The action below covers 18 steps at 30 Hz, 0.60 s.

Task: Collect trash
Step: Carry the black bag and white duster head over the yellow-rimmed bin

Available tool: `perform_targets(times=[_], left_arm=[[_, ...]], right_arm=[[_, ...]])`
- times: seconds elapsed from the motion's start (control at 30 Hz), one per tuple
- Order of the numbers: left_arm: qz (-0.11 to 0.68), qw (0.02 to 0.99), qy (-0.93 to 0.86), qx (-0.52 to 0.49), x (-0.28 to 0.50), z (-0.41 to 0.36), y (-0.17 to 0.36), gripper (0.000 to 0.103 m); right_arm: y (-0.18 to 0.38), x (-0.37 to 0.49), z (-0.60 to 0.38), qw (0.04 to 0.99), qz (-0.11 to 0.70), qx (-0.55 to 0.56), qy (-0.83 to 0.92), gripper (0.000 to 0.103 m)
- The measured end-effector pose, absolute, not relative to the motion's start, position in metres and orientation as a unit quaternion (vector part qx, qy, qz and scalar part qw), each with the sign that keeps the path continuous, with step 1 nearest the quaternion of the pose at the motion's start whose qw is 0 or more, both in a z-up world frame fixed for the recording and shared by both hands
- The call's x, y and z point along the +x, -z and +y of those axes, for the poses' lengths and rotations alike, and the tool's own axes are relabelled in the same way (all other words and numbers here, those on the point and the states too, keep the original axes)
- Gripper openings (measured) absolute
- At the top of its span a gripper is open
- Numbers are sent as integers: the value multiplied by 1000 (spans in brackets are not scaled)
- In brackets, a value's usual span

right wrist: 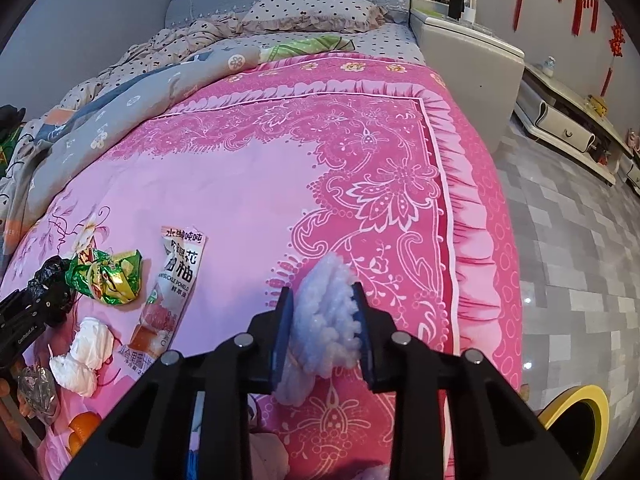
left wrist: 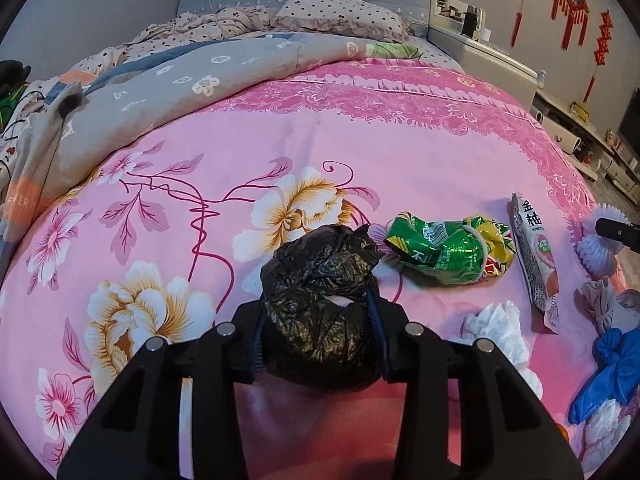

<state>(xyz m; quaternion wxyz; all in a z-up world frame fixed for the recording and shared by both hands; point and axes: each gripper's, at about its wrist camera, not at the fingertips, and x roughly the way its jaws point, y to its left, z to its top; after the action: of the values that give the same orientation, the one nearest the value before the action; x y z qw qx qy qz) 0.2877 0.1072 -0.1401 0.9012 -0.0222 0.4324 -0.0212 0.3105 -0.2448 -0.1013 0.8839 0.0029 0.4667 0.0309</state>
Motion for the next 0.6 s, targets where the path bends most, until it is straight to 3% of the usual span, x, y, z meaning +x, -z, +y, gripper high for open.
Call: perform_targets(times=[0.6], left_arm=[[387, 922, 13, -23, 226, 99, 54, 39]], right_arm=[[32, 239, -262, 899, 430, 31, -73, 26]])
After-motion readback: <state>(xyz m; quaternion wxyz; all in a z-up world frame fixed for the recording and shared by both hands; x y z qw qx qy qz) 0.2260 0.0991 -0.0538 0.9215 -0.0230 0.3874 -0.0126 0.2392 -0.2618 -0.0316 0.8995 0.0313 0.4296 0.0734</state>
